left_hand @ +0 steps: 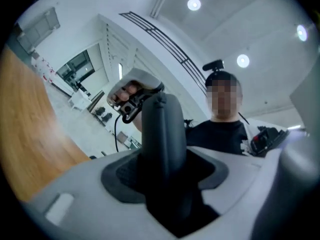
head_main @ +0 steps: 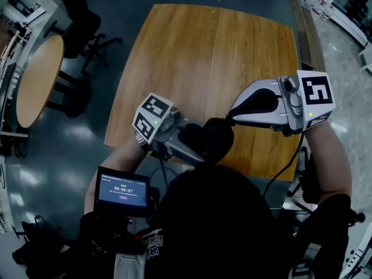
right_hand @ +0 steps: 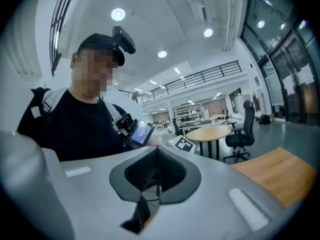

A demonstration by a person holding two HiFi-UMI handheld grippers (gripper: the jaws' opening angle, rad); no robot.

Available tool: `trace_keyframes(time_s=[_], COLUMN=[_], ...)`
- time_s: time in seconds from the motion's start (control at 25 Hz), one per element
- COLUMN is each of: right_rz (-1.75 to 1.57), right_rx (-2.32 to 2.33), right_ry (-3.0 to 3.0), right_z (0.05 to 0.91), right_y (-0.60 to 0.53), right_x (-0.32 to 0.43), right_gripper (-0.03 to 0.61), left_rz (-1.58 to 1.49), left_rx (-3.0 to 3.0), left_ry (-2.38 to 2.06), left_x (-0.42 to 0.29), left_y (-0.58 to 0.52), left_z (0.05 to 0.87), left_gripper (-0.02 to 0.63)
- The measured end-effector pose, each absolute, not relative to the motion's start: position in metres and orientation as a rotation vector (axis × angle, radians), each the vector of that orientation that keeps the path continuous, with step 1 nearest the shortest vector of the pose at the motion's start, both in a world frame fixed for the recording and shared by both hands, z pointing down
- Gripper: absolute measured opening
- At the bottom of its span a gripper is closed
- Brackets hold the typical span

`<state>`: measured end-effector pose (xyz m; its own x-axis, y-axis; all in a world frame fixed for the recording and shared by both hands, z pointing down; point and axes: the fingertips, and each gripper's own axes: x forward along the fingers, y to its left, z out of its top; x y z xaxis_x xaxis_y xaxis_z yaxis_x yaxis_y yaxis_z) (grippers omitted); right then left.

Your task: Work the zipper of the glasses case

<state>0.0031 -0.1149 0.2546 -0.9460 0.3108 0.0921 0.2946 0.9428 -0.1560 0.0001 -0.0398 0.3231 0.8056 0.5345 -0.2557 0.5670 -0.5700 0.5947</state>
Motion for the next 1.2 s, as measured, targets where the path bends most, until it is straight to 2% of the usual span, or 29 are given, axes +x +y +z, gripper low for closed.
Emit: trace_keyframes(time_s=[0.24,0.6,0.72,0.92,1.2], right_rz=[0.022,0.097,0.113,0.080,-0.010], right_rx=[-0.218,-0.207,-0.181,-0.154,-0.118], right_ry=[-3.043,-3.141,-3.139,-3.187,-3.093], right_z=[0.250,0.257,0.263,0.252,0.254], right_y=[-0.111,-0.114,-0.112,-0.112,-0.098], right_x=[0.002,0.006,0.003,0.009,0.014], right_gripper=[0.006,0.006,0.006,0.006,0.005], left_rz=[-0.305,-0.081,-0.125,-0.332,-0.398], left_rx=[2.232,2.365,2.363,2.330,2.306], left_ry=[0.709,0.780,0.840,0.766,0.674], left_x=[-0.013,0.017,0.031,0.030,0.019], left_y=[-0.058,-0.036,-0.031,-0.049,-0.057], left_z=[0.315,0.319,0.305,0.287,0.298], left_gripper=[0.250,0.275,0.296,0.259,0.252])
